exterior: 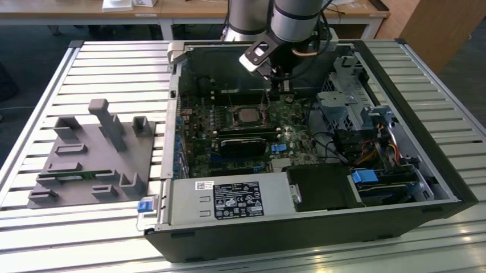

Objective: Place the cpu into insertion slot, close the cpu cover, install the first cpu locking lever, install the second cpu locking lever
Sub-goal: 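Close the cpu cover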

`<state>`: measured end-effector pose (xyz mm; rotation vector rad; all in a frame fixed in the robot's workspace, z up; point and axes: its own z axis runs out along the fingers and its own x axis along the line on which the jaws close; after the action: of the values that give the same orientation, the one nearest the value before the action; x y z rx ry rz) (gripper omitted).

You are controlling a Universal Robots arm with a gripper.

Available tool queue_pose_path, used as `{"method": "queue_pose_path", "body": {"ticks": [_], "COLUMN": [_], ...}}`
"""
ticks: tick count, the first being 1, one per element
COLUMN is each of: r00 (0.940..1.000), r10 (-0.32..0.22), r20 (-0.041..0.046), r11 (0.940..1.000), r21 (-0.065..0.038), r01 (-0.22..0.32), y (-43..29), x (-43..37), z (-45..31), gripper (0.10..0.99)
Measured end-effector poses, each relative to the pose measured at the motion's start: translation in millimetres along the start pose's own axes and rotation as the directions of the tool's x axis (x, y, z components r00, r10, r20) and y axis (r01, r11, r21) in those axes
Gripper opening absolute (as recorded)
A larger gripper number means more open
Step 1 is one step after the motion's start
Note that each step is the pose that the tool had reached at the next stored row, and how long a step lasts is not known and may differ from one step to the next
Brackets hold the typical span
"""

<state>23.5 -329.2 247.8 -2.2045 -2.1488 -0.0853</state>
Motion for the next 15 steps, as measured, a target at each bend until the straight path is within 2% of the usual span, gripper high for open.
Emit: {"method": "queue_pose_path", "body": {"ticks": [15], "r00": [1.0000], "r10": [0.000], "r20": [0.0001], "r11": [1.0000], "r21": [0.000], "r01": [0.000], "y": [-13.6], "x": [-0.3], "z": [0.2], "gripper": [0.106]}}
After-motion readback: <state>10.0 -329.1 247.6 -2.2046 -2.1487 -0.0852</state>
